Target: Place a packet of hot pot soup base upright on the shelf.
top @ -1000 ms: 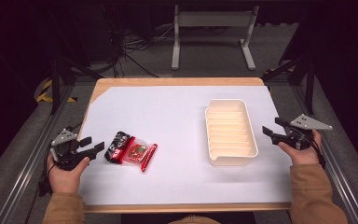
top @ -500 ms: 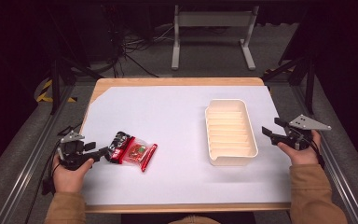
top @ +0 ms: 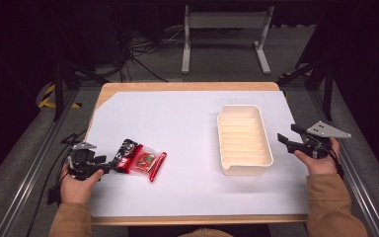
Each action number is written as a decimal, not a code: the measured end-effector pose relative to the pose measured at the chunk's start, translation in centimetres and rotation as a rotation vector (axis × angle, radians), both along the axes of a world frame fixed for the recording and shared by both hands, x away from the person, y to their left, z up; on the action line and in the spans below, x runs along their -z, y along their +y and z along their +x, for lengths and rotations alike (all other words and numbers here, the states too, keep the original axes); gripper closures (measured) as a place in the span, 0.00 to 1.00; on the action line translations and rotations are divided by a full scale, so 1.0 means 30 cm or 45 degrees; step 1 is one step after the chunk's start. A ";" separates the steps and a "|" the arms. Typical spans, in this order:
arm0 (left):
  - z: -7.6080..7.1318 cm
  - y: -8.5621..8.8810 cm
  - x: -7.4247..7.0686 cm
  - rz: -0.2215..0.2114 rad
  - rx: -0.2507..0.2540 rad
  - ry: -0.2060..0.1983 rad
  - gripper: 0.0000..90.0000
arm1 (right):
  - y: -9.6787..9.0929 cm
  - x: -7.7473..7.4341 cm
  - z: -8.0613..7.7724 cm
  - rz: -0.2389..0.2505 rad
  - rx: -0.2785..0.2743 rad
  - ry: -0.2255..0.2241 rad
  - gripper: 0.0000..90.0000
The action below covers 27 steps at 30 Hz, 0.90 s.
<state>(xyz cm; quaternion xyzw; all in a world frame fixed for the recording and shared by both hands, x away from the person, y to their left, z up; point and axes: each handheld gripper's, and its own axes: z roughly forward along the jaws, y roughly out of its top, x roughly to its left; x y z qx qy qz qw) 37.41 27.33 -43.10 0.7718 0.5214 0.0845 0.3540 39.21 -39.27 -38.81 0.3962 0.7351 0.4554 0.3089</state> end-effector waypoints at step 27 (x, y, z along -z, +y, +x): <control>0.001 -0.032 0.019 -0.026 0.093 -0.028 0.77 | -0.006 -0.002 -0.001 0.002 0.006 -0.007 0.37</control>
